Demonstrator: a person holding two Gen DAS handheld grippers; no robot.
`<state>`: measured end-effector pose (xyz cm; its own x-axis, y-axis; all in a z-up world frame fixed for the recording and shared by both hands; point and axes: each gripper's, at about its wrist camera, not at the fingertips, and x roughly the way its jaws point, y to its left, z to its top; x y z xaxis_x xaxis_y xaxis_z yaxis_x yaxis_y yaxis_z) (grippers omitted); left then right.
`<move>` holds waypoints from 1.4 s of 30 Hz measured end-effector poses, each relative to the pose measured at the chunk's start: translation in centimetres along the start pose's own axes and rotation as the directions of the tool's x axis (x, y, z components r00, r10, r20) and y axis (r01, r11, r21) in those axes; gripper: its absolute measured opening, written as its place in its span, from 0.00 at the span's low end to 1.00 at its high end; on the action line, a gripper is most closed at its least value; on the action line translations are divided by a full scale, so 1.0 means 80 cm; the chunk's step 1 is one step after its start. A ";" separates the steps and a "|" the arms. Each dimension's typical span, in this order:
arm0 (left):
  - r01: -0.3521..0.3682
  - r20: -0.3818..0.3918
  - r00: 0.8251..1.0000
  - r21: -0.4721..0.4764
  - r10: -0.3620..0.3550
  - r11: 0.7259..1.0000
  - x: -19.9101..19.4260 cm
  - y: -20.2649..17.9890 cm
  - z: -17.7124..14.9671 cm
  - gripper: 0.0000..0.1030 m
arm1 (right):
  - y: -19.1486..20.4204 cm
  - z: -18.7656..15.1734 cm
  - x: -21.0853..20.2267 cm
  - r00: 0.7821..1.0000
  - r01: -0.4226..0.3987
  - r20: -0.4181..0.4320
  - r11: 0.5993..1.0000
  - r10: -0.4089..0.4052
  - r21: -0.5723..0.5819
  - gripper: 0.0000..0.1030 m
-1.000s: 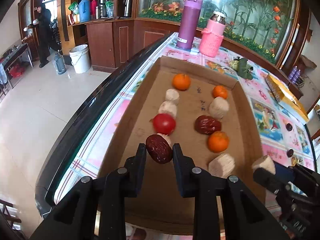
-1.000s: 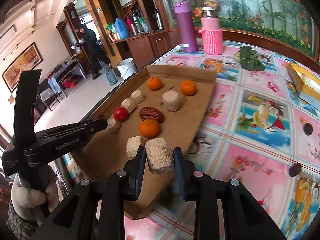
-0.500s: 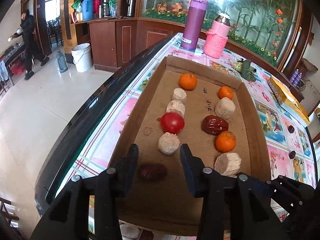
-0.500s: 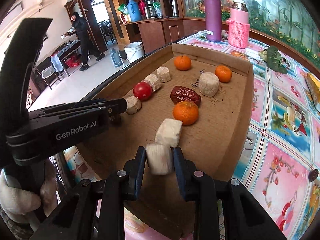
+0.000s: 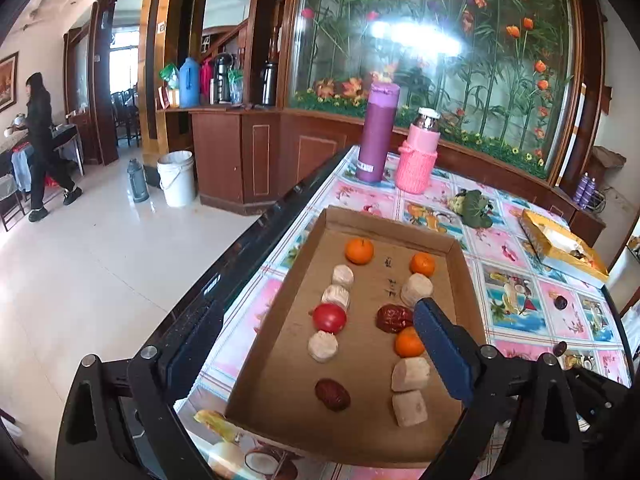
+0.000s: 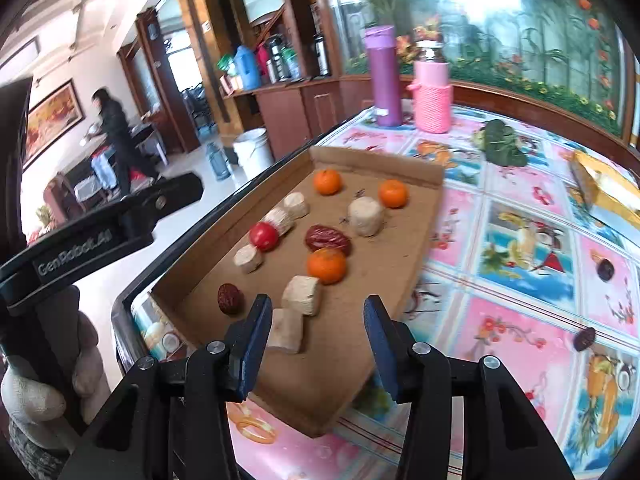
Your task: Organize fruits
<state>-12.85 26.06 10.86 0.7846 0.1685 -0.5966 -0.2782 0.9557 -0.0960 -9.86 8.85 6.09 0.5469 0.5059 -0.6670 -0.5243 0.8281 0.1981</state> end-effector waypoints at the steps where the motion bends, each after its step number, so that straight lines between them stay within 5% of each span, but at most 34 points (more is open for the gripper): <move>1: -0.006 0.003 1.000 0.010 0.006 1.000 -0.001 -0.003 -0.001 0.93 | -0.006 0.000 -0.005 1.000 0.010 0.010 1.000 -0.010 0.017 0.51; 12: 0.005 0.040 0.999 -0.008 -0.005 1.000 -0.023 -0.023 0.000 0.93 | -0.056 -0.013 -0.035 0.998 0.046 0.042 0.986 -0.053 0.159 0.57; 18: 0.070 0.011 0.997 0.013 -0.070 0.997 -0.023 -0.039 -0.002 0.93 | -0.067 -0.018 -0.047 0.996 0.065 0.053 0.980 -0.076 0.186 0.58; 42: -0.018 0.010 1.000 0.083 0.017 0.996 -0.023 -0.054 -0.010 0.93 | -0.058 -0.029 -0.044 0.988 0.134 0.052 0.980 -0.143 0.147 0.62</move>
<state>-13.54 21.40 11.72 0.7851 0.1870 -0.5905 -0.2450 0.9693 -0.0188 -10.83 2.66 5.84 0.6496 0.3944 -0.6500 -0.3449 0.9148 0.2103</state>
